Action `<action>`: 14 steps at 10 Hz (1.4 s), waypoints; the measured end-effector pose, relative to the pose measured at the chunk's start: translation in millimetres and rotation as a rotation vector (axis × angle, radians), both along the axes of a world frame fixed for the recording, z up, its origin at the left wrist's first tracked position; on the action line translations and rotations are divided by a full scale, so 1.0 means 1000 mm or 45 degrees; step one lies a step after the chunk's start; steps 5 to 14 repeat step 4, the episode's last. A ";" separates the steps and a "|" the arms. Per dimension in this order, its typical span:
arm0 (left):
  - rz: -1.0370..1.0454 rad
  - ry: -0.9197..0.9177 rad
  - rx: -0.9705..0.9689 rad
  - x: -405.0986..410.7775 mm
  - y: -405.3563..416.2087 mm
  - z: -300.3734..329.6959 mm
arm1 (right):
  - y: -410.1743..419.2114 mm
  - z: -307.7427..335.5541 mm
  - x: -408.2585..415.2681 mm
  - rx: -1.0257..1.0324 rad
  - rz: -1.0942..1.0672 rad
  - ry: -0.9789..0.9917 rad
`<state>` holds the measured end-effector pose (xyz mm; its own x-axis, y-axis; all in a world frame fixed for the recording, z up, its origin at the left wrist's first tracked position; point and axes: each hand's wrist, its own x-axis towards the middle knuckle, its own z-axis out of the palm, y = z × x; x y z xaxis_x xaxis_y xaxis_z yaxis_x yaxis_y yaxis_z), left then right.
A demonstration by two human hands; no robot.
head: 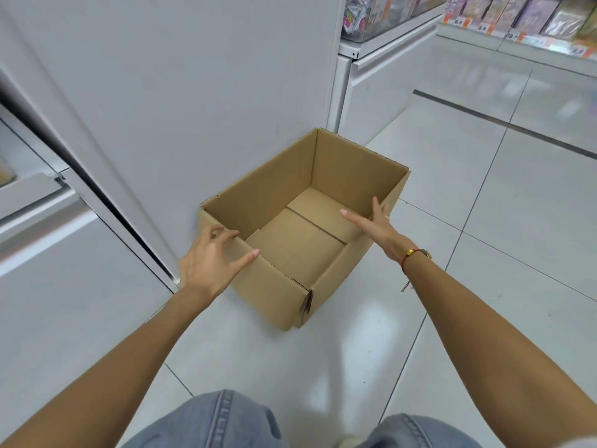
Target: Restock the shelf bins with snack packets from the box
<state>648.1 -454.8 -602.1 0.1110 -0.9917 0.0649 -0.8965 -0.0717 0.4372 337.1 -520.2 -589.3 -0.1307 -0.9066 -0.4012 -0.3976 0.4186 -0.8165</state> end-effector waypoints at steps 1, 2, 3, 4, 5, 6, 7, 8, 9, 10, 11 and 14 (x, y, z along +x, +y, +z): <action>0.028 0.018 -0.012 -0.005 -0.001 0.001 | -0.004 -0.002 -0.004 0.004 0.026 0.039; 0.027 0.028 0.009 -0.007 0.001 0.002 | -0.004 0.001 -0.005 -0.011 0.043 0.060; 0.023 0.028 0.013 -0.009 -0.001 0.004 | -0.002 -0.001 -0.007 -0.052 0.036 0.105; 0.058 0.215 0.073 0.001 0.003 0.006 | 0.016 0.000 -0.021 -0.209 -0.128 0.109; 0.058 0.215 0.073 0.001 0.003 0.006 | 0.016 0.000 -0.021 -0.209 -0.128 0.109; 0.058 0.215 0.073 0.001 0.003 0.006 | 0.016 0.000 -0.021 -0.209 -0.128 0.109; 0.058 0.215 0.073 0.001 0.003 0.006 | 0.016 0.000 -0.021 -0.209 -0.128 0.109; 0.058 0.215 0.073 0.001 0.003 0.006 | 0.016 0.000 -0.021 -0.209 -0.128 0.109; 0.058 0.215 0.073 0.001 0.003 0.006 | 0.016 0.000 -0.021 -0.209 -0.128 0.109; 0.058 0.215 0.073 0.001 0.003 0.006 | 0.016 0.000 -0.021 -0.209 -0.128 0.109; 0.058 0.215 0.073 0.001 0.003 0.006 | 0.016 0.000 -0.021 -0.209 -0.128 0.109; 0.058 0.215 0.073 0.001 0.003 0.006 | 0.016 0.000 -0.021 -0.209 -0.128 0.109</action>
